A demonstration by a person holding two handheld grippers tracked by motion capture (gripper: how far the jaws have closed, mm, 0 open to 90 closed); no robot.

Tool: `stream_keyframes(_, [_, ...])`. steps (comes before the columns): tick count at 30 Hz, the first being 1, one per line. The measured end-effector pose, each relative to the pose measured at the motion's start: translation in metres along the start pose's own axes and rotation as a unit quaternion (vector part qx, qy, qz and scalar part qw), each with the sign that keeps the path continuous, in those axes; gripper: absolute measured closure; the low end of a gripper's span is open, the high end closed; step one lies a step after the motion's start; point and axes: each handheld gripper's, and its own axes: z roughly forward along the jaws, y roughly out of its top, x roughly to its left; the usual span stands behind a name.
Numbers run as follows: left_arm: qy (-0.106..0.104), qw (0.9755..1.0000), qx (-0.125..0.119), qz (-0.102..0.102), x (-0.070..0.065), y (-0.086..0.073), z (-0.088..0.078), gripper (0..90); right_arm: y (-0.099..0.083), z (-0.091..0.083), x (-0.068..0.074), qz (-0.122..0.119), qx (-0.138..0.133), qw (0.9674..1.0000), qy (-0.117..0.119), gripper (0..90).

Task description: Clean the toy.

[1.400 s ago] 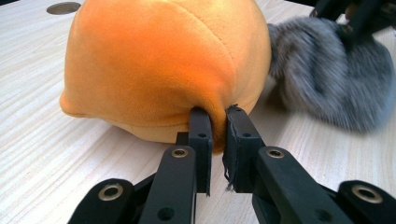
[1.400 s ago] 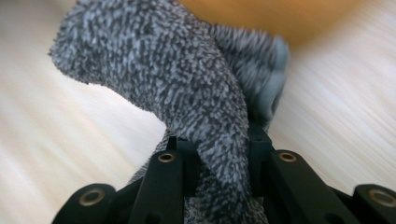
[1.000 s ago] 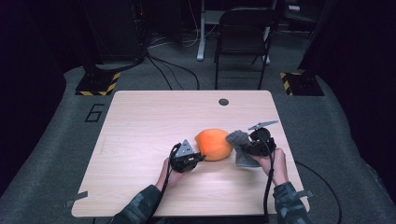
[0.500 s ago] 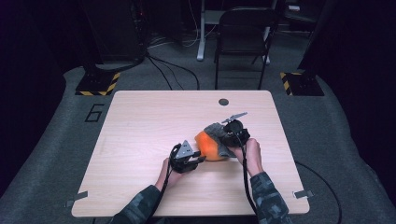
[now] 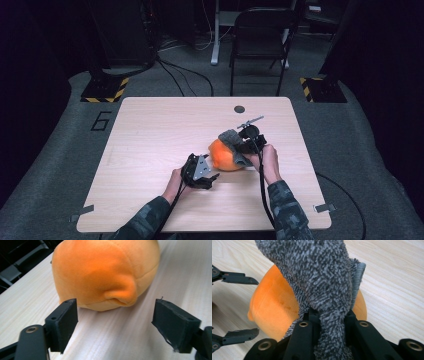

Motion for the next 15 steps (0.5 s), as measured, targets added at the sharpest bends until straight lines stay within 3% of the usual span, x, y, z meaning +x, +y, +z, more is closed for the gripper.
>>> stream_keyframes(2, [-0.007, 1.0, -0.001, 0.005, 0.0, 0.001, 0.001, 20.5, 0.001, 0.001, 0.0, 0.005, 0.002, 1.0, 0.001, 76.6])
stream_keyframes(3, [0.005, 0.9999, -0.001, 0.011, -0.001, 0.002, 0.003, 20.4, 0.001, 0.001, -0.001, 0.002, 0.003, 1.0, 0.003, 76.6])
stream_keyframes(5, [-0.002, 0.9999, -0.001, 0.014, -0.001, 0.002, 0.004, 20.8, 0.002, 0.002, -0.001, 0.007, 0.002, 1.0, 0.005, 76.6])
stream_keyframes(10, [0.011, 0.9995, -0.006, 0.029, 0.0, 0.003, 0.009, 21.7, 0.003, 0.002, -0.002, 0.008, 0.003, 0.9999, 0.006, 76.6])
stream_keyframes(15, [0.02, 0.9991, -0.013, 0.036, 0.0, 0.004, 0.012, 28.7, 0.004, 0.003, -0.002, 0.008, 0.006, 0.9999, 0.003, 76.5])
